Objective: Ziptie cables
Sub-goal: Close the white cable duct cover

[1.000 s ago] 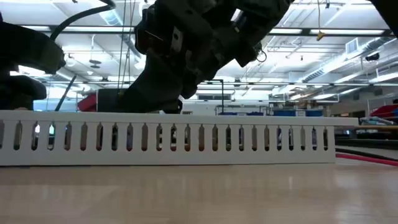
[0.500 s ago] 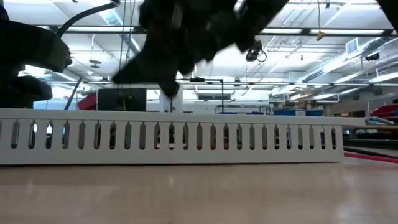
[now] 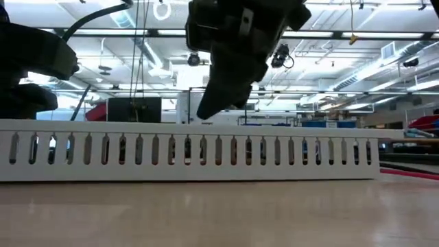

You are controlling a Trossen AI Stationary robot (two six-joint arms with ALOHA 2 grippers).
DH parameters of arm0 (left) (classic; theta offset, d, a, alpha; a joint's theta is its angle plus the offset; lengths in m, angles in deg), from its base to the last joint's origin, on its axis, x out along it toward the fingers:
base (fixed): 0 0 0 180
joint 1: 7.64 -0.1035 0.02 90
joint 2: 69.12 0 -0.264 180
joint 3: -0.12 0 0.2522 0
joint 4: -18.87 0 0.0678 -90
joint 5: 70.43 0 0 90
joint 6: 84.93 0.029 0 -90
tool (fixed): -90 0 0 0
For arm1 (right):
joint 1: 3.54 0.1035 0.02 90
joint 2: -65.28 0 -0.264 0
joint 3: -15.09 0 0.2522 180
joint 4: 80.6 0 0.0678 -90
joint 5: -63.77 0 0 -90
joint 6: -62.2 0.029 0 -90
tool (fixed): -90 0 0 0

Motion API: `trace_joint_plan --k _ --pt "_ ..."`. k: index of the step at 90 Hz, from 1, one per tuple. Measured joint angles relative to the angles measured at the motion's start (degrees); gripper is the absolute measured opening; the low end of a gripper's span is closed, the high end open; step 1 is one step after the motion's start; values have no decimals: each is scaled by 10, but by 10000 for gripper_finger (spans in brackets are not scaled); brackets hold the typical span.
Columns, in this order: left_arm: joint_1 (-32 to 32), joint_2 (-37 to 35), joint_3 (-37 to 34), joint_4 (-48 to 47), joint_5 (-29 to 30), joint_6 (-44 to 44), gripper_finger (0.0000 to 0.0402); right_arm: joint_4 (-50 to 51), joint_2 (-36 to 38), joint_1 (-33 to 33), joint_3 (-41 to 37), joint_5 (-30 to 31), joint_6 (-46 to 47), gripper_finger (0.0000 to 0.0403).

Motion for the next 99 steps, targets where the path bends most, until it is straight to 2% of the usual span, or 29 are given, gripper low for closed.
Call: trace_joint_plan --k 26,39,47,99 --pt "0 0 0 -1 -2 1 241 -18 -20 8 0 8 6 0" --pt "2 -1 0 -13 -18 3 241 -100 -66 0 2 -51 10 0" --pt "2 -1 0 -12 -20 3 241 -141 -88 -2 3 -60 11 0" --pt "1 -1 0 -10 -15 -2 241 -174 -86 -2 1 -60 5 0"
